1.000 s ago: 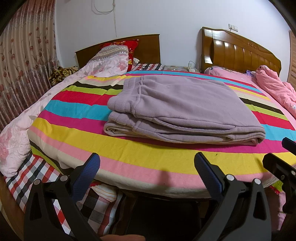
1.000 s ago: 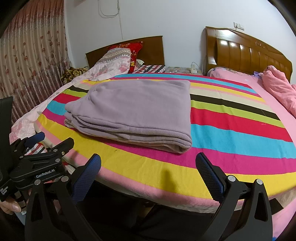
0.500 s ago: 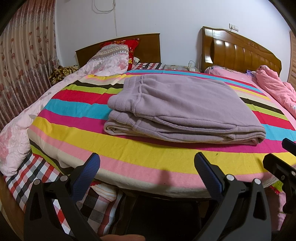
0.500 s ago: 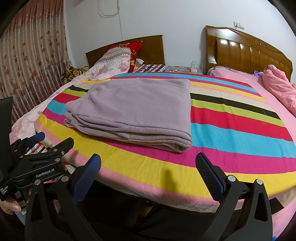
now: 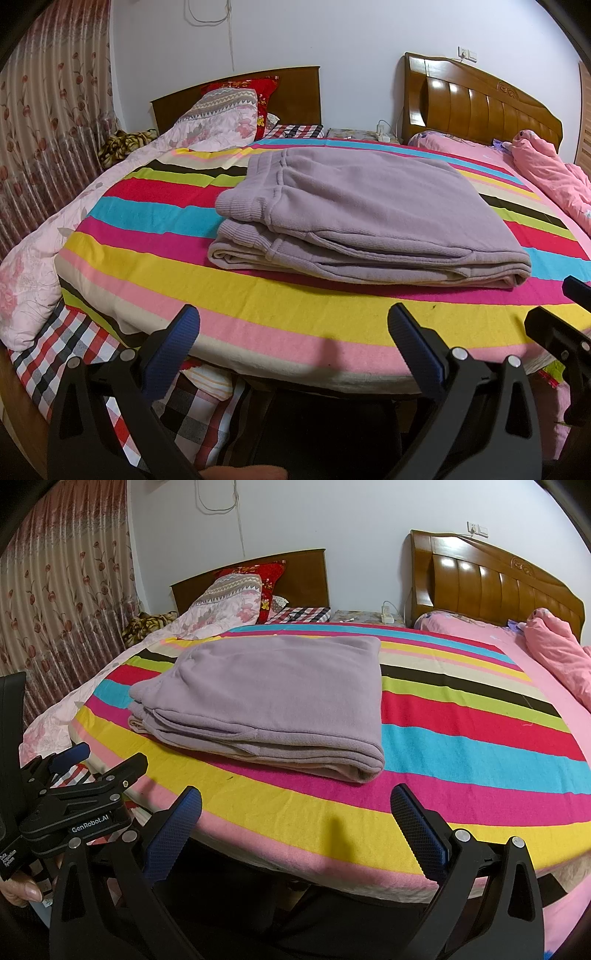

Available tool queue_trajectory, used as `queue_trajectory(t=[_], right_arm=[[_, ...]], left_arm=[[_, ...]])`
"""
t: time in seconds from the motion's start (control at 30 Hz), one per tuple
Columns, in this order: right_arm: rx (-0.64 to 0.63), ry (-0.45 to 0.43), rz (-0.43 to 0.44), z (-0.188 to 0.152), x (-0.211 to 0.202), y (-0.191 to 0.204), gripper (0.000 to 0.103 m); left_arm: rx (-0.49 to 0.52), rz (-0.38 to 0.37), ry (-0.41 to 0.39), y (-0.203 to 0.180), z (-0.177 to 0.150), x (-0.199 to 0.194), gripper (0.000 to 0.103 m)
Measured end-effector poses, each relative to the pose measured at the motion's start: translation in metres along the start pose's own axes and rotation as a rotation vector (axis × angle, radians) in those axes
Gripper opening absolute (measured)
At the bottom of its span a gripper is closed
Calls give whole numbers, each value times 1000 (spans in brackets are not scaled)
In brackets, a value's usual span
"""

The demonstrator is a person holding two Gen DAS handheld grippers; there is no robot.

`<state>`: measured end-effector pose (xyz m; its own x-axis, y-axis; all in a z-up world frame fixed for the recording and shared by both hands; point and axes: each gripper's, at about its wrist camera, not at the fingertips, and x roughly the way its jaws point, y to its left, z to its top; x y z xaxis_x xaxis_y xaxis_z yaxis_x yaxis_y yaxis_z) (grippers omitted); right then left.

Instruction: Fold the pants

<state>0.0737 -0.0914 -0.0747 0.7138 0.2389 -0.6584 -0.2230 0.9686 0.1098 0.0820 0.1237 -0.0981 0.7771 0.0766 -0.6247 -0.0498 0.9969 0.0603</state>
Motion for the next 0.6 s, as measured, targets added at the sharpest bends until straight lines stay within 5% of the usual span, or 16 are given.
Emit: queue_trajectory(t=[0.6], right_arm=[[-1,-1,0,0,-1,1,99]], left_arm=[[-10,14,-28,-8,-1,-9,102]])
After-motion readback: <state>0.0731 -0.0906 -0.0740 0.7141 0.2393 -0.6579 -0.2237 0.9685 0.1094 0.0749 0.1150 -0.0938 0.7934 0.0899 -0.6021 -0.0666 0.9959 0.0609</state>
